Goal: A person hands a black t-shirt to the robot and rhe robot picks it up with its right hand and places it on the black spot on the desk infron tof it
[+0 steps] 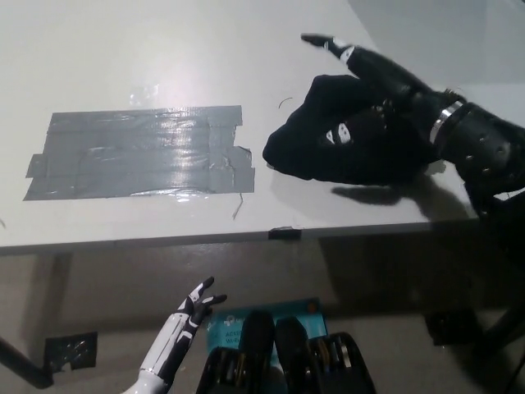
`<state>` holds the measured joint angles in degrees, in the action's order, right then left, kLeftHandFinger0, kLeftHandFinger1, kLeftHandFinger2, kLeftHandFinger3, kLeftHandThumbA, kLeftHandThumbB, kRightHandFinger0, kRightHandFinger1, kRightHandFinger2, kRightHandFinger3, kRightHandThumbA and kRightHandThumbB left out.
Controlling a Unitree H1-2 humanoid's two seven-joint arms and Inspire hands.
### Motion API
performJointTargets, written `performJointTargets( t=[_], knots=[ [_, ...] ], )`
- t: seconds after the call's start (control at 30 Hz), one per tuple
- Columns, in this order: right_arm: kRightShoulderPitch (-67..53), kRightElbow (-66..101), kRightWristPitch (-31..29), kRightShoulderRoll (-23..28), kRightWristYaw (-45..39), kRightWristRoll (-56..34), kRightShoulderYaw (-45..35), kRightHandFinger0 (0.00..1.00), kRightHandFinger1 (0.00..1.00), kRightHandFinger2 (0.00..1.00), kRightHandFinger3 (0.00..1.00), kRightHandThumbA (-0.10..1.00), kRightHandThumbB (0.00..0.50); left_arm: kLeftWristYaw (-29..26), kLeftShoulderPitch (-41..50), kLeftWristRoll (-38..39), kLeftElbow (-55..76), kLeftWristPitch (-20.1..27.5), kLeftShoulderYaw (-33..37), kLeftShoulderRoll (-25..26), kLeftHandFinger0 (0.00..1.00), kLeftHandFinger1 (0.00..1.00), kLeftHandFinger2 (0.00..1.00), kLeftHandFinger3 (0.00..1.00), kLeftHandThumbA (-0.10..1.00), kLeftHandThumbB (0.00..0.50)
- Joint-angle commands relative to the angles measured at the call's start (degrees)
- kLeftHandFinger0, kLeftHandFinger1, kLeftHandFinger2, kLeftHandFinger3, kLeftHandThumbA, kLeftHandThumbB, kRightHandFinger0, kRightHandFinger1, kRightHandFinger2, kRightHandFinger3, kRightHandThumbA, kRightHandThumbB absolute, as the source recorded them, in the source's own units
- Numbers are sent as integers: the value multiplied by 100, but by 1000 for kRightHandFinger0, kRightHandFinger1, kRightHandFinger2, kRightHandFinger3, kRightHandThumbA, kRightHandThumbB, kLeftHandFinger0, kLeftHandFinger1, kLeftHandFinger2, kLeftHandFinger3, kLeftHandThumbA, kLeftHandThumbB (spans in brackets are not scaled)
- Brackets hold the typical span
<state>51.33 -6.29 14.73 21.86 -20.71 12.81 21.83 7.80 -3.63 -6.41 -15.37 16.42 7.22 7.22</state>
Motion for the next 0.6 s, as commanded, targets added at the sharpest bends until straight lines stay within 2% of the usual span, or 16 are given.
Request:
performJointTargets(
  t=[0.0, 0.13, 0.2, 0.4, 0.47, 0.57],
  knots=[
    [846, 2823, 1220, 611, -431, -3491, -1755, 1000, 1000, 1000, 1000, 1000, 500, 72, -292, -35, 151, -78, -21, 148, 1000, 1000, 877, 1000, 1000, 500],
    [424, 3302, 1220, 482, -166, -3453, -1979, 1000, 1000, 1000, 1000, 1000, 500, 49, -325, -17, 103, -39, -30, 119, 1000, 1000, 882, 1000, 1000, 500],
    [-4, 3981, 1187, 315, 14, -3074, -2120, 1000, 1000, 1000, 1000, 1000, 500, 60, -369, 47, 73, -38, -52, 107, 1000, 1000, 888, 1000, 1000, 500],
    [-1607, 5229, 600, -116, 701, -3137, -2525, 1000, 1000, 1000, 1000, 1000, 500, 73, -411, 104, -12, -5, -87, 136, 1000, 1000, 901, 1000, 1000, 500],
    [-2226, 5487, 560, -275, 938, -3618, -2698, 1000, 1000, 1000, 1000, 1000, 500, 56, -399, 83, -53, 50, -89, 147, 1000, 999, 904, 1000, 1000, 500],
    [-3228, 5495, 46, -466, 916, -3602, -2753, 1000, 1000, 1000, 1000, 1000, 500, 83, -397, 165, -99, 68, -110, 134, 1000, 991, 900, 1000, 1000, 500]
  ],
)
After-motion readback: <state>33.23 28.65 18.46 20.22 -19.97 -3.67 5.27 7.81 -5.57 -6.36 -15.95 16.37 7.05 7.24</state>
